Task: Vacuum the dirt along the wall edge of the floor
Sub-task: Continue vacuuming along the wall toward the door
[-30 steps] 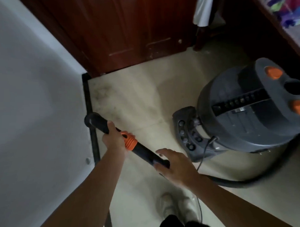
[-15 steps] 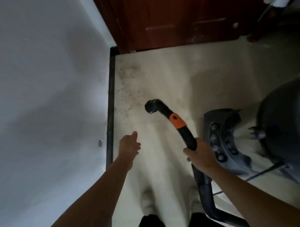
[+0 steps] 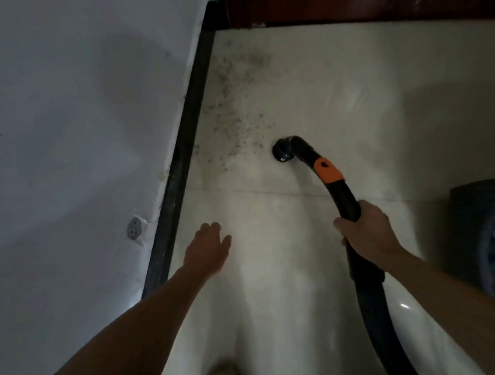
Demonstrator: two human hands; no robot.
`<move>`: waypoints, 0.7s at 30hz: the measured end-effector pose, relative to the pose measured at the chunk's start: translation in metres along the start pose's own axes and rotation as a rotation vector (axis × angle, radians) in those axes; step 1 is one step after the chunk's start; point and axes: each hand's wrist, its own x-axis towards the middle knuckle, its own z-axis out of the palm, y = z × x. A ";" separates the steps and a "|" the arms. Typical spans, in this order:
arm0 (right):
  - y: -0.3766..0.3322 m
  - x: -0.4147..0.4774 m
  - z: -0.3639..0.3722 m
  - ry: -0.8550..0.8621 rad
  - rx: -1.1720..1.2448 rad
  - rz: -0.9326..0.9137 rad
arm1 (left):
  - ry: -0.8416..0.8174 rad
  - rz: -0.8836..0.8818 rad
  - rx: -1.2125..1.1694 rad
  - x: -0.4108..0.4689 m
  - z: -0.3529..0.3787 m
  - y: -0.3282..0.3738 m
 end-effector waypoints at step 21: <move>-0.011 0.008 0.072 -0.051 -0.172 -0.257 | 0.371 0.205 0.093 0.054 0.054 -0.061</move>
